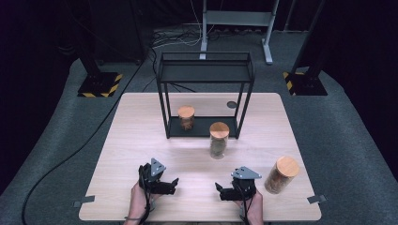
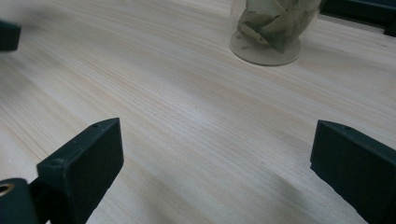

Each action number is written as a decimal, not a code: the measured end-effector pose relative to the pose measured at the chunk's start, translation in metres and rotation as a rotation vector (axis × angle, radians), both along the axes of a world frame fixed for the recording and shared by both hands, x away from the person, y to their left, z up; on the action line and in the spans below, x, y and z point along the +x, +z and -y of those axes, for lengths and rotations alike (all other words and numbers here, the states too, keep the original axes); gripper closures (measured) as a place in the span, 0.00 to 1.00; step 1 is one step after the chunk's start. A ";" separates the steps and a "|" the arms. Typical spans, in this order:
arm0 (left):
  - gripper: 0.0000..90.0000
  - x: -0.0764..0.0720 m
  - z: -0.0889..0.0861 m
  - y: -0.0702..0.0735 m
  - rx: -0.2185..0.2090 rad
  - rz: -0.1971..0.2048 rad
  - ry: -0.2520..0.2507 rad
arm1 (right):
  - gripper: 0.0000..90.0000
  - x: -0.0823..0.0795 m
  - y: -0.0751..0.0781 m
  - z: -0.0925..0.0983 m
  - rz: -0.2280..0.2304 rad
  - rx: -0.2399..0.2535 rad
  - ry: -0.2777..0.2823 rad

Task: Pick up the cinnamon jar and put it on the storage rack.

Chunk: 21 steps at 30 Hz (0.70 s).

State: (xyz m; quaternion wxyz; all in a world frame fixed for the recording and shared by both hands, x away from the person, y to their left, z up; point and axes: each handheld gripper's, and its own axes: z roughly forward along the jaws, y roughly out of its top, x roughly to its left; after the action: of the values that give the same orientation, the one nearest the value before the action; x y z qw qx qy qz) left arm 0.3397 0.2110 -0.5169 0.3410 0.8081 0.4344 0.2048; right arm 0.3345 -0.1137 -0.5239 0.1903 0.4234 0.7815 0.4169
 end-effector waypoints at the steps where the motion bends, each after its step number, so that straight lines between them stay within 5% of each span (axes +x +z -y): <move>1: 0.00 -0.004 -0.002 -0.003 0.002 -0.006 0.002 | 0.02 0.000 0.000 0.000 0.000 0.000 0.000; 12: 0.00 -0.021 -0.022 -0.012 -0.013 -0.052 0.021 | 0.02 0.000 0.000 -0.002 -0.002 -0.021 -0.005; 21: 0.00 -0.024 -0.028 -0.013 -0.018 -0.049 0.021 | 0.02 0.001 0.000 -0.002 -0.010 -0.022 -0.002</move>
State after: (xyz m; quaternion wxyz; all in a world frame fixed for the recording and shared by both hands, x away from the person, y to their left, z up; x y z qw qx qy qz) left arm 0.3155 0.2395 -0.5299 0.3354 0.8052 0.4528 0.1847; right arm 0.3355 -0.1118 -0.5244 0.1914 0.4243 0.7864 0.4062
